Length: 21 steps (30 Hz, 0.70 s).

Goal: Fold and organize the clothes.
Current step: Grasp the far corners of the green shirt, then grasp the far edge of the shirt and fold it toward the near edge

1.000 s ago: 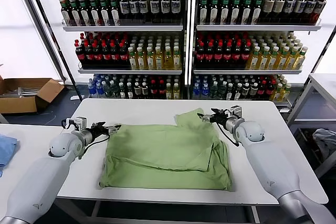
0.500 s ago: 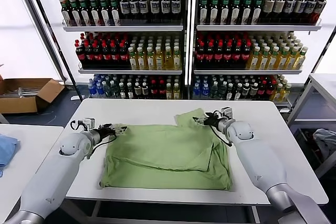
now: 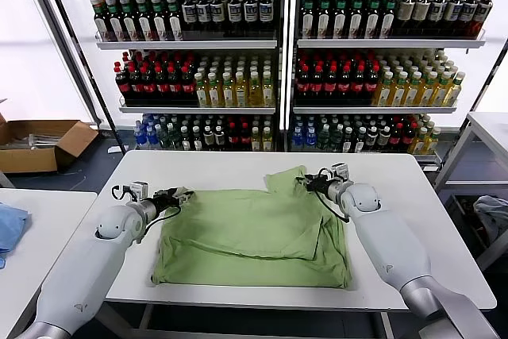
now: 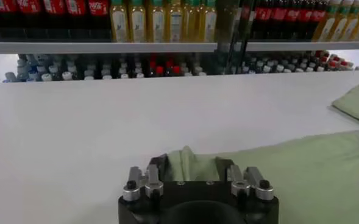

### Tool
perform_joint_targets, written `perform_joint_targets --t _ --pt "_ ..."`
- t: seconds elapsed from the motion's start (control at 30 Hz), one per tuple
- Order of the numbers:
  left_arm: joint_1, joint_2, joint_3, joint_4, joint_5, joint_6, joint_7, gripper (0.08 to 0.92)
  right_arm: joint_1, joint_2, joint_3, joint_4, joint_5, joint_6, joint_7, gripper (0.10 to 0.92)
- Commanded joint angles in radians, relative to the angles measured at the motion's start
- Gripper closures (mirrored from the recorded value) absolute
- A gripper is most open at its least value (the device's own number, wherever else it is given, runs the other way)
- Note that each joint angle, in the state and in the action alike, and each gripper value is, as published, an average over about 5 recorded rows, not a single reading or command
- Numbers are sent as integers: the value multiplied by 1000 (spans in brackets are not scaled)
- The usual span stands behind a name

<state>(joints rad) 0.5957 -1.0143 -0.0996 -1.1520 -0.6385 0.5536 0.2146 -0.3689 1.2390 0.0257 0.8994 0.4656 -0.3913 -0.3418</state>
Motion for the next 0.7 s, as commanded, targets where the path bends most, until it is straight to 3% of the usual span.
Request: perform_joint_targets --t 0.03,0.17,0.47,0.7 --pt "17 -3 3 -20 15 -16 -9 538 -9 8 33 26 14 -1 6 865" --pt "7 12 5 -49 14 -44 -21 659 -29 22 95 66 59 -1 21 920" --pt "41 30 -43 -189 -41 -100 -68 896 -136 -16 128 283 193 21 22 920" --pt "144 43 -118 -347 -53 -108 -109 912 -250 -69 160 479 296 18 37 920"
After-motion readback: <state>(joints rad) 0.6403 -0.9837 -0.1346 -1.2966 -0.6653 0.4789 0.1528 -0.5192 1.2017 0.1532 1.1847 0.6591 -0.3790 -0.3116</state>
